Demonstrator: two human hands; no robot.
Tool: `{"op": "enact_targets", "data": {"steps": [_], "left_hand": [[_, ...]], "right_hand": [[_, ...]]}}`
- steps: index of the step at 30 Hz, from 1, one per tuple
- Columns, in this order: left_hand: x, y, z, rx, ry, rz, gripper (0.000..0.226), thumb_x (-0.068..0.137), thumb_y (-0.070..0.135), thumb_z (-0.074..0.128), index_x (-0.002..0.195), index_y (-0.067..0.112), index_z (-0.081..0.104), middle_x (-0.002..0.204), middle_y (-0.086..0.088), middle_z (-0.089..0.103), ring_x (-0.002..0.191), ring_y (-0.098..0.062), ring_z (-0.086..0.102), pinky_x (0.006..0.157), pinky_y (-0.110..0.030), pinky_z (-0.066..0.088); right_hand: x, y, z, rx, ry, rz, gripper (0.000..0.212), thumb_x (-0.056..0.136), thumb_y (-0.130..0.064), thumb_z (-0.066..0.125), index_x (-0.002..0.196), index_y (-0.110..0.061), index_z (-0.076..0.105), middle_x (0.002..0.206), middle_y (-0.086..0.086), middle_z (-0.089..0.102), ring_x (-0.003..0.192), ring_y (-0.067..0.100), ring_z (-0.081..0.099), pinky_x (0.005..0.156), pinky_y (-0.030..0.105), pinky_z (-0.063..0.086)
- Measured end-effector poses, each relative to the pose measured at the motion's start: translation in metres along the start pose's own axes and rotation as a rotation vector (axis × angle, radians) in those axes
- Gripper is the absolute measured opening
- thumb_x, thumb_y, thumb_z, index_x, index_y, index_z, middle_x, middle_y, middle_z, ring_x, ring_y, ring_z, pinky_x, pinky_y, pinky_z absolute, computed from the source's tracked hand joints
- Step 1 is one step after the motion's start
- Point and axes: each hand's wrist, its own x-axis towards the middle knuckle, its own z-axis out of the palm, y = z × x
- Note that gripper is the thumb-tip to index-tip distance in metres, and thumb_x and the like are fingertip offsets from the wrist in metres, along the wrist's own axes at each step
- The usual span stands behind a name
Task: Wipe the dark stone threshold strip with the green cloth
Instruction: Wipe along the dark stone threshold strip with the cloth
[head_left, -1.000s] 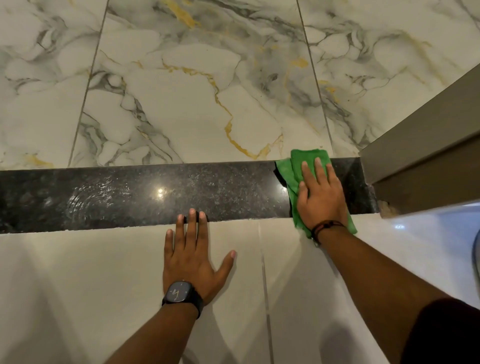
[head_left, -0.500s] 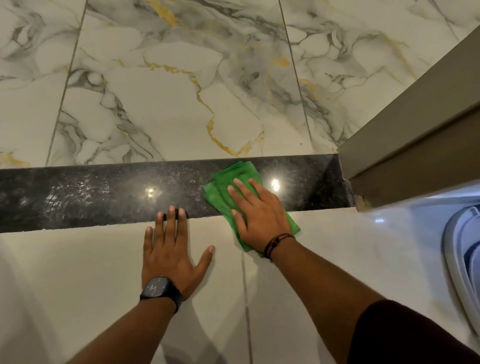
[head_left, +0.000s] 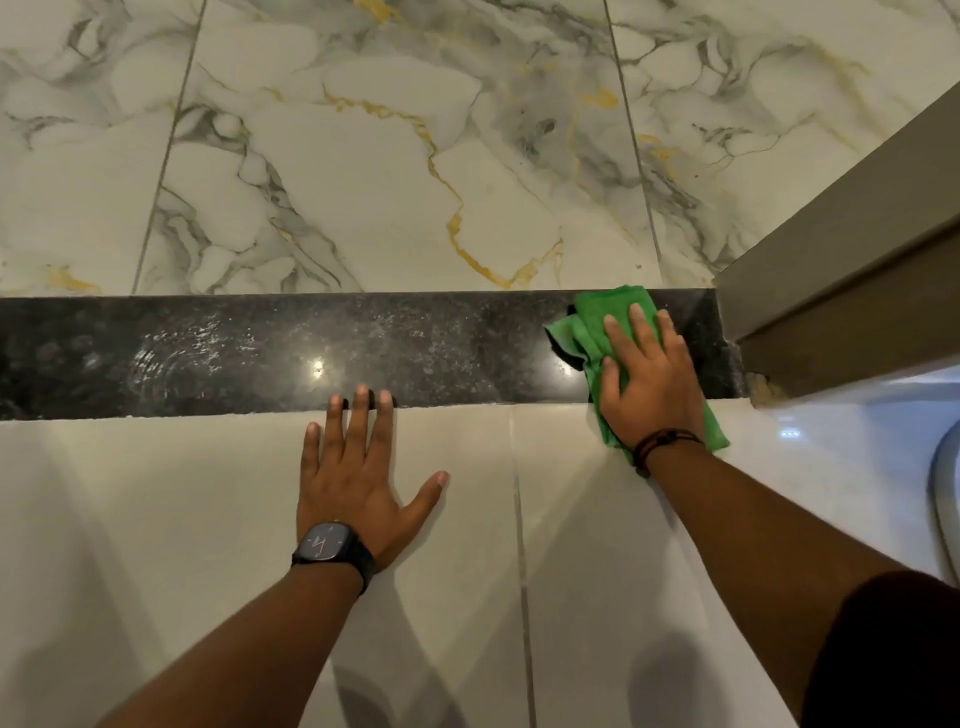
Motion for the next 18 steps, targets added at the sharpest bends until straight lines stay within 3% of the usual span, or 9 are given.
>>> {"op": "enact_targets", "data": {"steps": [8, 11, 14, 18], "left_hand": [[-0.004, -0.006, -0.001, 0.001, -0.015, -0.070, 0.104, 0.074, 0.087, 0.013, 0.153, 0.022, -0.007, 0.160, -0.001, -0.011, 0.146, -0.023, -0.015, 0.118, -0.048, -0.008], [-0.009, -0.016, -0.002, 0.001, -0.009, -0.141, 0.107, 0.073, 0.089, 0.014, 0.153, 0.021, -0.007, 0.160, -0.003, -0.011, 0.147, -0.025, -0.015, 0.118, -0.050, -0.006], [-0.011, -0.022, -0.003, 0.002, -0.008, -0.180, 0.111, 0.072, 0.090, 0.015, 0.153, 0.017, -0.005, 0.162, -0.006, -0.005, 0.147, -0.026, -0.010, 0.118, -0.051, -0.002], [-0.009, -0.039, -0.005, -0.012, -0.006, -0.246, 0.113, 0.071, 0.091, 0.014, 0.153, 0.015, -0.005, 0.162, -0.007, -0.003, 0.148, -0.025, -0.009, 0.119, -0.050, 0.000]], "right_hand": [[0.019, -0.067, 0.025, -0.085, -0.066, 0.226, 0.052, 0.091, -0.029, 0.040, 0.143, -0.025, 0.035, 0.153, 0.001, 0.032, 0.137, 0.033, 0.025, 0.109, 0.051, 0.026], [0.025, -0.118, 0.034, -0.064, -0.150, 0.111, 0.053, 0.091, -0.031, 0.042, 0.143, -0.033, 0.032, 0.154, -0.005, 0.029, 0.137, 0.031, 0.025, 0.107, 0.050, 0.027], [0.010, -0.166, 0.043, 0.029, -0.209, -0.132, 0.053, 0.088, -0.027, 0.047, 0.140, -0.034, 0.038, 0.151, -0.007, 0.035, 0.136, 0.027, 0.029, 0.105, 0.048, 0.028], [-0.008, -0.156, 0.039, 0.033, -0.254, -0.305, 0.051, 0.090, -0.027, 0.046, 0.140, -0.034, 0.038, 0.150, -0.009, 0.036, 0.136, 0.023, 0.029, 0.105, 0.044, 0.026]]}}
